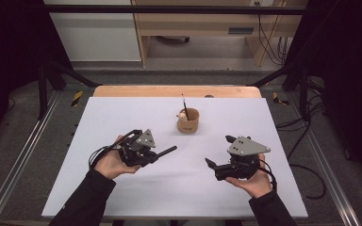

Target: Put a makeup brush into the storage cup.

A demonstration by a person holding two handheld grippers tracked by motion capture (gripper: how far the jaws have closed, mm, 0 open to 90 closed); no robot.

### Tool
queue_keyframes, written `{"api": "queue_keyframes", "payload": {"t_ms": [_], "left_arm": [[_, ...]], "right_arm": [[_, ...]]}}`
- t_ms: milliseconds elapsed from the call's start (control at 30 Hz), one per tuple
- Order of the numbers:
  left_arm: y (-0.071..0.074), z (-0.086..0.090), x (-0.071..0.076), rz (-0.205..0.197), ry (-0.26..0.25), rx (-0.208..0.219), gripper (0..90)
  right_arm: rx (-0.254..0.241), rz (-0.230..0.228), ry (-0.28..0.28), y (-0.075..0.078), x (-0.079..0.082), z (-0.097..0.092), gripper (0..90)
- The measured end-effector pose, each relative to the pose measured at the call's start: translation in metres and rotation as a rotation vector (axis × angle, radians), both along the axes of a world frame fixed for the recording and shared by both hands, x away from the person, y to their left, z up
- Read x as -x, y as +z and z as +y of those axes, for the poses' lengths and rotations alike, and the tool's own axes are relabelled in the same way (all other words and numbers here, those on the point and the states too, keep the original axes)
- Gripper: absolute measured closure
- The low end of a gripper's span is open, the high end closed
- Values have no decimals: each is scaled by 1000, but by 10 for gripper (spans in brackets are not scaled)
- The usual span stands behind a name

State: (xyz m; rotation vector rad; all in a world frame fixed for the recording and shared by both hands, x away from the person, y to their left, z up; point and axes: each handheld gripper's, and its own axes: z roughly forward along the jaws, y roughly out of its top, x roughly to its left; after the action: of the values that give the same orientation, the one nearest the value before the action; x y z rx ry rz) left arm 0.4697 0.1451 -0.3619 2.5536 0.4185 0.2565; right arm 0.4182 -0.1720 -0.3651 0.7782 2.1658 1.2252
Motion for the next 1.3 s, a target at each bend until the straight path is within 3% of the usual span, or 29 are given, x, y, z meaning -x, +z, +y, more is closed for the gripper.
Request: {"api": "queue_keyframes", "payload": {"t_ms": [333, 1000, 1300], "left_arm": [[7, -16, 8, 11, -53, 4, 787], [14, -41, 15, 35, -147, -15, 787], [12, -46, 13, 64, -151, -16, 787]], "right_arm": [[140, -12, 68, 8, 3, 25, 60], [293, -28, 180, 2, 10, 59, 81], [384, -45, 241, 1, 14, 70, 86]]}}
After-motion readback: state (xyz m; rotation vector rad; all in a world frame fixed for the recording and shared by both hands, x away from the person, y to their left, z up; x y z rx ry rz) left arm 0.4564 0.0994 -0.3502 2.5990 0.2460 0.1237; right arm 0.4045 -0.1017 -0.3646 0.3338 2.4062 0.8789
